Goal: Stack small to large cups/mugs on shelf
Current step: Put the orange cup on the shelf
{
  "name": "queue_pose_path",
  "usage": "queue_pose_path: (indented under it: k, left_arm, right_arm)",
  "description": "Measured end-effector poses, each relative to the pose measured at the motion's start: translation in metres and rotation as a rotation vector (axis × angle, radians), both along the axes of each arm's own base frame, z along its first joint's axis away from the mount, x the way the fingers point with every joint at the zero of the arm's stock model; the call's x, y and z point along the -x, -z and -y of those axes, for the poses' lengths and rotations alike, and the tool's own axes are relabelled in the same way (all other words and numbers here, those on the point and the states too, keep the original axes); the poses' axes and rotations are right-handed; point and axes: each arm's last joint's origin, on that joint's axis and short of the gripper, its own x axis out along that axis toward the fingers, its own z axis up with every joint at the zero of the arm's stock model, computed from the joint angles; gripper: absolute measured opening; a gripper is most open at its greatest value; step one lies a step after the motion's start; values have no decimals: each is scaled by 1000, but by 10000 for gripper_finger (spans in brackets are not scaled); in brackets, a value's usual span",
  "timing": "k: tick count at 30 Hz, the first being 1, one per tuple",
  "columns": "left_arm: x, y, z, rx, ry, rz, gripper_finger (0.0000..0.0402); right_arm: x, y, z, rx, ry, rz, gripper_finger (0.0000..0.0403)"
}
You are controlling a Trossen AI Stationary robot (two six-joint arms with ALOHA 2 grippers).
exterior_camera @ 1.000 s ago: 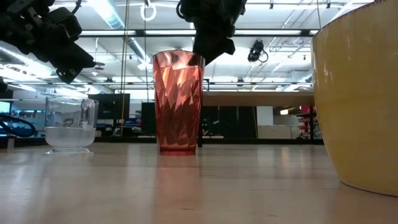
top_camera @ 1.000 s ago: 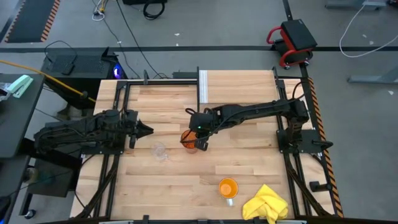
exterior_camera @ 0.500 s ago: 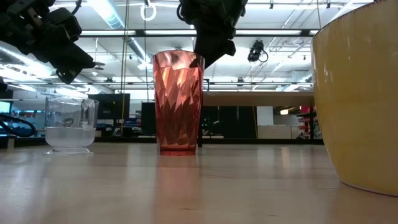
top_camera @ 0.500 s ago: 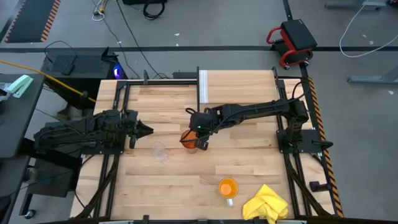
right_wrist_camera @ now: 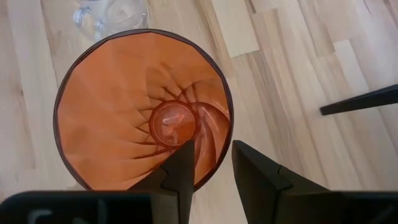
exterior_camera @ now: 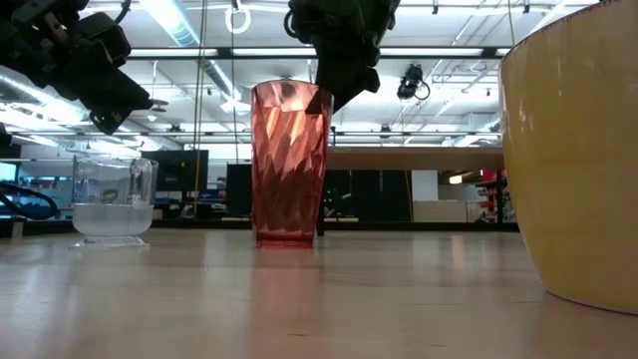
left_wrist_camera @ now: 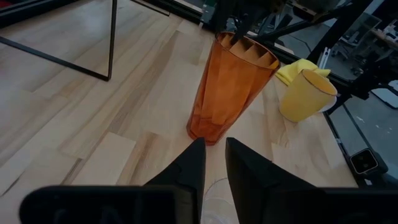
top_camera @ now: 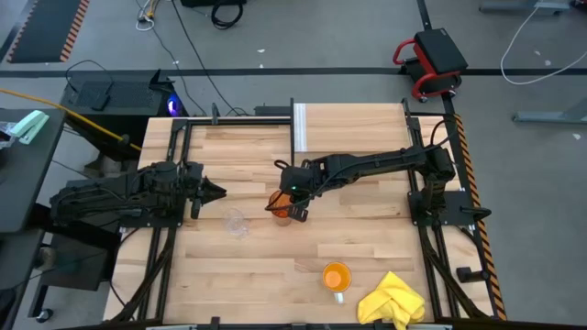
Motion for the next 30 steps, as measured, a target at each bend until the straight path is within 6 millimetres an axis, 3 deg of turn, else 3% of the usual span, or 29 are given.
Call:
queue_pose_path:
  k: [30]
  left_arm:
    - [0,0,0,0,0,0,77]
  right_arm:
    - [0,0,0,0,0,-2,111]
